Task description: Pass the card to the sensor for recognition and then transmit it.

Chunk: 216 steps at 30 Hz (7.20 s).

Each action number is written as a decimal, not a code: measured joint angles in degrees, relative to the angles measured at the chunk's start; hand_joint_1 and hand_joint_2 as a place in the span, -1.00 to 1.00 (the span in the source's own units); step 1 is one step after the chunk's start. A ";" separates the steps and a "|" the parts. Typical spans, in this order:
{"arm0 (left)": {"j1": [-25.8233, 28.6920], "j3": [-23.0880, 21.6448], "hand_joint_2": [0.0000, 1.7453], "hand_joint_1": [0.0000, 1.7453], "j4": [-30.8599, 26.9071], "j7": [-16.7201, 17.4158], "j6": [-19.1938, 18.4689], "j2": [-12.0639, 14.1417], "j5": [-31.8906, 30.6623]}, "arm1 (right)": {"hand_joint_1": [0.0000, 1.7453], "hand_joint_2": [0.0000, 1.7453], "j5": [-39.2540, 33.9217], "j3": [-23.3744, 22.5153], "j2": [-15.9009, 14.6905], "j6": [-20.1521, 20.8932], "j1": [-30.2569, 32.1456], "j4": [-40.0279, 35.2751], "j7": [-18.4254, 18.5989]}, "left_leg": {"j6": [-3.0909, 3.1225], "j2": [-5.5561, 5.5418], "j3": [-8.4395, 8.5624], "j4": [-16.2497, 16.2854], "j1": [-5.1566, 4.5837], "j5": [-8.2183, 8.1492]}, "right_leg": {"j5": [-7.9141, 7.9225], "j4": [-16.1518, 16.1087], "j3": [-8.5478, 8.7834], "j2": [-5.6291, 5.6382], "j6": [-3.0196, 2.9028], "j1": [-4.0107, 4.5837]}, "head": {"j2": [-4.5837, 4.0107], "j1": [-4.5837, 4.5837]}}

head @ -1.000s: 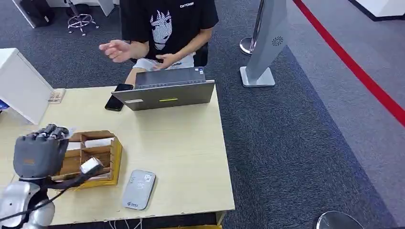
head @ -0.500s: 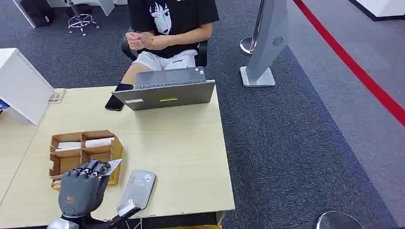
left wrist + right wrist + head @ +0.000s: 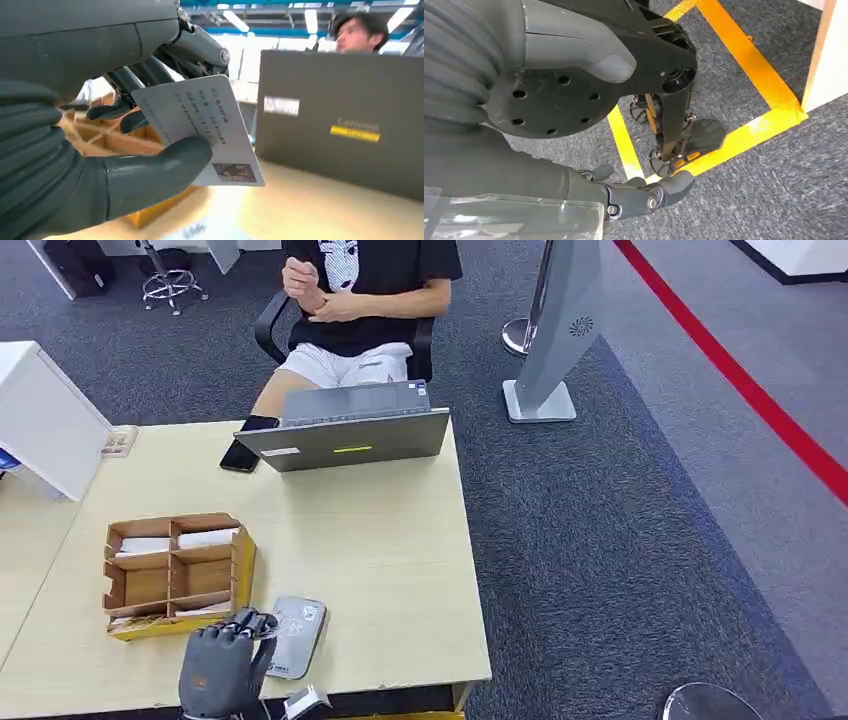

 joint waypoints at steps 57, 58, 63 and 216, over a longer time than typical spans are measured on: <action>-23.44 15.97 1.00 1.00 -0.08 4.55 -8.33 14.86 -7.30 | -1.00 1.00 6.73 2.32 0.02 1.73 0.04 0.20 1.31 | -0.08 -0.09 0.01 -0.01 0.08 0.22 | 0.05 0.12 0.02 -0.11 -0.06 0.05 | 0.00 0.04; -23.38 16.30 1.00 1.00 0.01 4.26 -8.33 15.02 -7.32 | -1.00 1.00 6.93 2.34 0.02 1.73 0.04 0.20 1.38 | -0.08 -0.11 -0.01 -0.01 0.08 0.22 | 0.05 0.12 0.03 -0.13 -0.06 0.05 | 0.00 0.04; -22.07 17.05 1.00 1.00 0.01 3.37 -8.15 15.15 -6.93 | -1.00 1.00 7.15 2.38 0.02 1.53 0.03 0.20 1.60 | -0.07 -0.11 -0.04 -0.01 0.06 0.21 | 0.05 0.08 0.03 -0.13 -0.05 0.03 | 0.00 0.04; -4.44 20.39 1.00 -1.00 4.91 2.89 0.65 8.33 -14.58 | -1.00 1.00 9.57 -1.03 0.02 0.39 0.32 0.22 2.06 | -0.12 -0.08 -0.05 -0.02 0.06 0.11 | -0.01 0.07 -0.02 -0.11 -0.06 0.04 | 0.00 0.00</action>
